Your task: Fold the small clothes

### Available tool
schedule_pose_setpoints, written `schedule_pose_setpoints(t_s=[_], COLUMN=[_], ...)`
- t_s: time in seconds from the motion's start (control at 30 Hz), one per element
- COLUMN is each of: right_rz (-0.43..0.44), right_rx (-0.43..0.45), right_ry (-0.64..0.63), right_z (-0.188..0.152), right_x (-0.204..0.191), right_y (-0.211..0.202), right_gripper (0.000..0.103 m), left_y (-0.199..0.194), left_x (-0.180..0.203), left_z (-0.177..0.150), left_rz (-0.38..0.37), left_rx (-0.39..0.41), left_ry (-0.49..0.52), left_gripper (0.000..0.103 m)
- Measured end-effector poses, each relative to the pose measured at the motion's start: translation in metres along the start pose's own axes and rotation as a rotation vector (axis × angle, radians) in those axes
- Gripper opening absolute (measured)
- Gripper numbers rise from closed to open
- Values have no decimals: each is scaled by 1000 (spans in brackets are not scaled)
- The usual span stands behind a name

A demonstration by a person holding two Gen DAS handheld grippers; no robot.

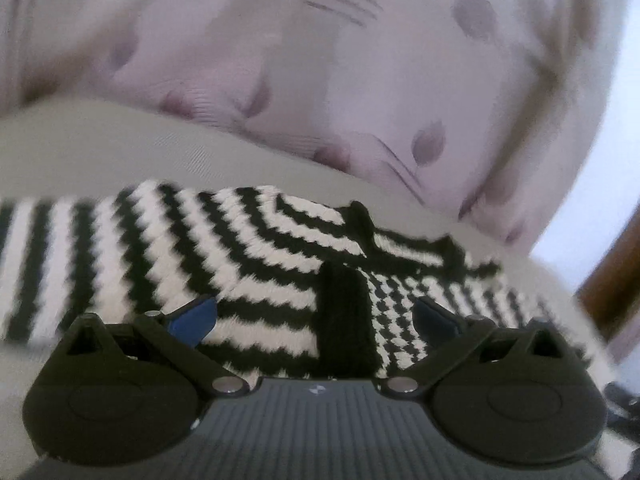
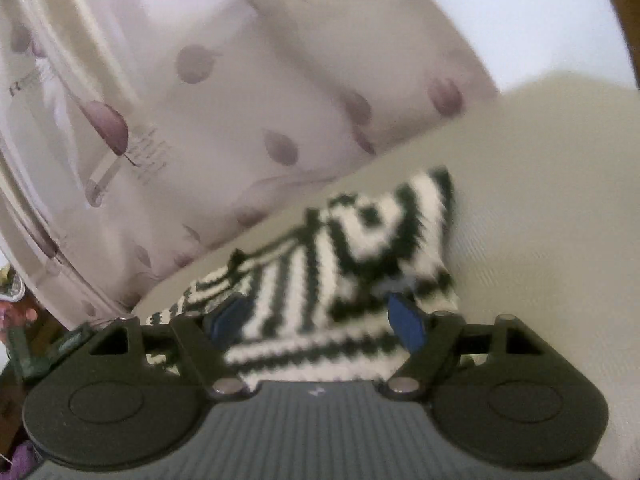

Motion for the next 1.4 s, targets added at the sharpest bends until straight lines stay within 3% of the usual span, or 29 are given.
schedule_pose_setpoints(t_s=[0.1,0.17,0.2,0.23,0.3,0.4,0.47,0.57,0.6,0.63,0.67,0.73,0.77,0.83,0.87,0.9,0.93,0.97,1.0,1.07,1.23,1.27,1.4], right_rz=[19,18,21,30,41,52,50,60,57,55,57,60,58,60,62,64,66,67,67,66,62,64,56], right_rx=[21,49,52,48,54,66,81,95,100,106,110,113,115,116,117,120,124,126,128,132,141,138,129], right_ry=[16,6,14,26,49,91,120,143,147,152,156,165,170,180,183,186,188,191,196,206,219,219,217], right_z=[-10,-8,-9,-10,-9,-9,-9,-9,-9,-9,-9,-9,-9,-9,-9,-9,-9,-9,-9,-9,-10,-10,-10], right_x=[3,0,1,3,7,14,19,22,22,23,24,25,26,27,28,29,29,30,31,33,34,34,34], right_y=[2,1,3,2,0,-3,-4,-5,-6,-7,-7,-8,-8,-8,-8,-8,-8,-8,-8,-9,-9,-9,-6], right_gripper=[79,81,81,81,81,85,86,89,90,91,91,92,92,92,92,92,92,92,92,92,92,92,92], left_y=[29,46,45,42,27,3,-3,-1,4,8,12,18,17,18,21,28,38,41,39,34,-12,-15,7], left_x=[16,18,18,17,9,-6,-21,-31,-30,-28,-26,-16,-11,-5,-1,2,4,7,10,6,-8,-12,-12], left_z=[-1,-7,-8,-7,-4,3,6,1,-1,-2,-4,-8,-8,-9,-11,-13,-14,-17,-19,-18,-3,-3,-17], left_rz=[1,-3,34,12,18,131,155,140,75,5,-41,-66,-55,-53,-88,-129,-124,-71,-66,-70,17,27,58], left_rx=[-75,-129,-88,-72,-5,110,119,81,32,-19,-60,-101,-70,-48,-72,-112,-146,-129,-98,-58,133,139,37], left_ry=[80,105,121,102,31,23,-7,-21,-15,-28,-46,-16,9,35,37,29,38,82,102,55,8,-1,30], left_gripper=[96,52,34,10,0,0,0,0,0,7,18,91,99,97,93,65,23,22,19,18,18,18,18])
Point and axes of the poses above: each gripper's, at about its wrist camera, not at the fingertips, and y roughly the way its jaws point, x to its right, z to its top, the point moved 4 cm from there along y, roughly the way its jaws point, and after that the axes turned 2 degrees about -x, right-handed, at the moved point
